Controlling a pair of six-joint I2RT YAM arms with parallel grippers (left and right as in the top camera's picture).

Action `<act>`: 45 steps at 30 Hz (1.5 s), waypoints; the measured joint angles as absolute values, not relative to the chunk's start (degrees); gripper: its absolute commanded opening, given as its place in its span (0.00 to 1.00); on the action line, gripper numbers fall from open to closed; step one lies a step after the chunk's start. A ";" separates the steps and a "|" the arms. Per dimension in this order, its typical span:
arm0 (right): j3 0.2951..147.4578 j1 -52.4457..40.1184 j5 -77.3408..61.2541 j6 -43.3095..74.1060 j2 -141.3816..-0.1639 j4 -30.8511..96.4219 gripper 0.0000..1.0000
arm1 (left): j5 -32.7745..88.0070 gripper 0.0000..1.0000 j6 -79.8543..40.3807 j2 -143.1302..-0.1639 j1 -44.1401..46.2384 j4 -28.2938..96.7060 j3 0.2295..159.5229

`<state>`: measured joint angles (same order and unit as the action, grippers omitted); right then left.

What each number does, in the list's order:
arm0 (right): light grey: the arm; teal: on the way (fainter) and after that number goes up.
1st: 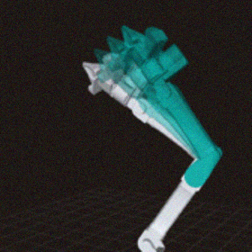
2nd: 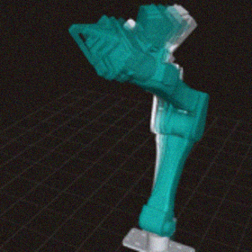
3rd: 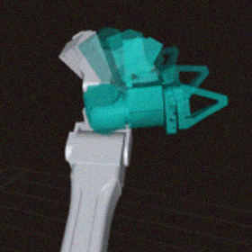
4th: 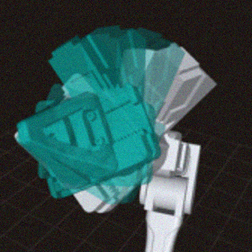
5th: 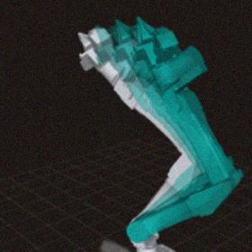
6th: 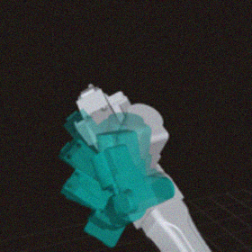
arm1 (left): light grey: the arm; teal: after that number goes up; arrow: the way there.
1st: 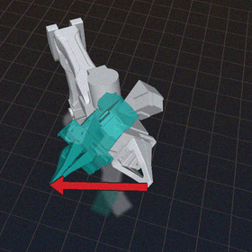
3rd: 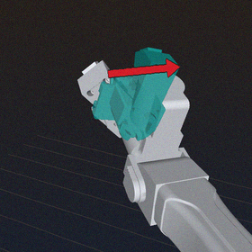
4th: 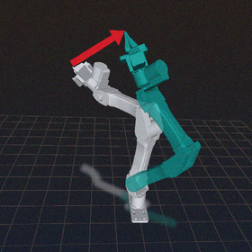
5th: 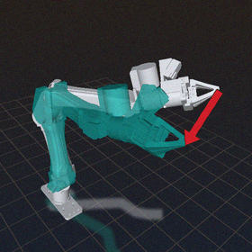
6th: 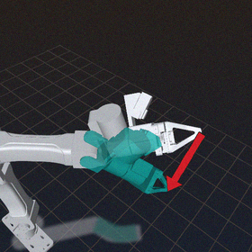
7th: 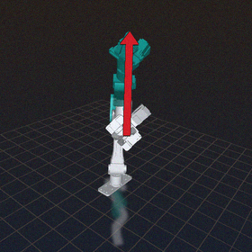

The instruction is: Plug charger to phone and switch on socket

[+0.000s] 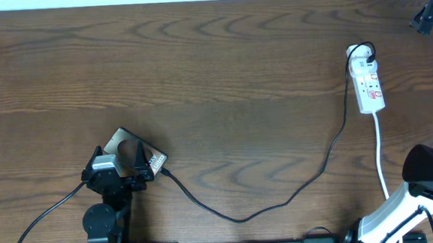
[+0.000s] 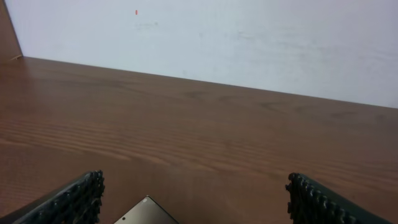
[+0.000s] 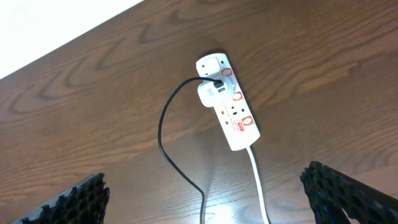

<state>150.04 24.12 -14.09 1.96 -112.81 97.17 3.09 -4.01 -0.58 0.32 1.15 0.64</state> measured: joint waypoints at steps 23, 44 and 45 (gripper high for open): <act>150.04 24.12 -14.09 1.96 -112.81 97.17 0.99 | 3.09 0.92 -4.01 -0.58 0.32 1.15 0.64; 149.29 23.64 -13.02 1.93 -112.81 95.66 0.99 | 3.09 0.92 -4.01 -0.58 0.32 1.15 0.64; 148.94 23.35 -12.99 1.93 -112.79 94.78 0.99 | 3.09 0.92 -4.01 -0.58 0.32 1.15 0.64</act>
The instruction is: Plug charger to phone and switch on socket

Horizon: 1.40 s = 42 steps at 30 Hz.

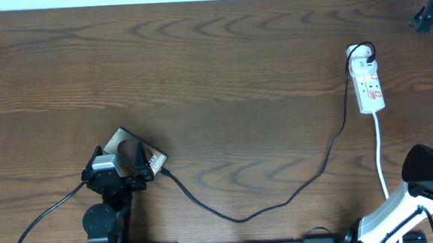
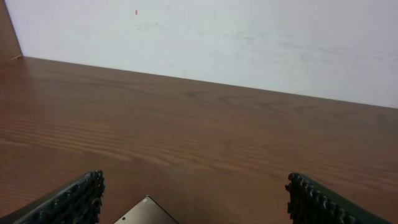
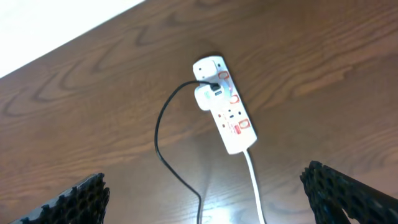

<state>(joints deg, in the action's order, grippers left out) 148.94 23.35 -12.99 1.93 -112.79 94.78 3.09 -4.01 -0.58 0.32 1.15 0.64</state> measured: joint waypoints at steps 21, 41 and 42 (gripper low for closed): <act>75.44 11.90 -12.05 1.93 -82.15 32.62 0.99 | 3.09 0.92 -4.01 -0.60 0.32 1.34 0.84; 3.03 7.03 -12.03 1.85 -37.54 -32.29 0.99 | 3.09 0.92 -3.99 -0.60 0.25 1.56 0.99; 1.83 6.96 -11.94 1.80 -35.20 -30.46 0.99 | 3.09 0.92 -3.99 -0.60 0.25 1.58 0.99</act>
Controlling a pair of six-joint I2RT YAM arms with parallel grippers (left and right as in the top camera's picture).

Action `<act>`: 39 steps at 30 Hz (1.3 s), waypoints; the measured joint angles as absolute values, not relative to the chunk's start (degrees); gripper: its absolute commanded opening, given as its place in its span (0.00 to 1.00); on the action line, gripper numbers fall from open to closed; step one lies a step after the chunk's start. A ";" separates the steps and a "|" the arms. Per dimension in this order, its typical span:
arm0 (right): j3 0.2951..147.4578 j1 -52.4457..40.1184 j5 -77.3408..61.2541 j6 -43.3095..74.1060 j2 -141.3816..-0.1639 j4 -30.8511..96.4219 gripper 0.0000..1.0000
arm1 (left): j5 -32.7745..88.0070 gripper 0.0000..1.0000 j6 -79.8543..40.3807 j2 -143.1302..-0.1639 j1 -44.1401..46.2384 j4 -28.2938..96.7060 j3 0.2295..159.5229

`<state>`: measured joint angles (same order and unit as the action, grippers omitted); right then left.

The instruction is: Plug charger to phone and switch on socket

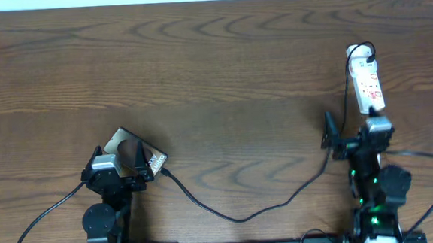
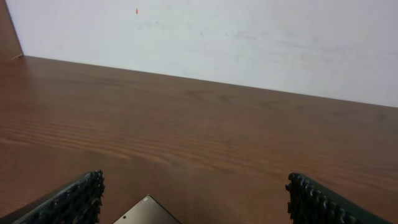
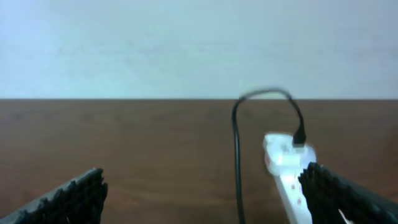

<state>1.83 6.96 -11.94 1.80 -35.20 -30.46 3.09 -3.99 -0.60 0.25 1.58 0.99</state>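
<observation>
A phone (image 1: 131, 149) lies at the front left of the table, and its corner (image 2: 146, 213) shows low in the left wrist view. My left gripper (image 1: 125, 159) sits over it, open, with the phone's corner between its fingers (image 2: 71, 199). A black charger cable (image 1: 237, 214) runs from the phone's right edge to a white power strip (image 1: 367, 78) at the far right. The cable's plug sits in the strip's far end. My right gripper (image 1: 353, 130) stands open just in front of the strip (image 3: 287, 168), with its right finger (image 3: 348, 199) beside it.
The strip's own white lead (image 1: 376, 123) runs toward the front edge past my right arm. The black cable (image 3: 236, 162) hangs between my right fingers. A pale wall stands behind the table's far edge (image 2: 205, 81).
My right arm has come in from the right edge and now sits low on the table in front of the power strip, its camera looking level. The left arm and phone have not moved.
My right gripper was open high above the power strip, looking down on it, and was much the same a moment later. Now it is low just in front of the strip. My left gripper has stayed open over the phone throughout.
</observation>
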 measured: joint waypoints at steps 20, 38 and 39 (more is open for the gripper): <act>0.38 2.92 -9.52 -7.84 -5.91 3.25 0.99 | 3.09 0.92 -3.99 -0.60 0.21 1.58 0.99; 0.38 2.85 -9.17 -8.05 -0.84 3.29 0.99 | 3.09 0.92 -3.99 -0.60 0.21 1.61 0.99; 0.38 2.85 -9.17 -8.08 -0.84 3.31 0.99 | 3.09 0.92 -3.99 -0.60 0.21 1.58 0.99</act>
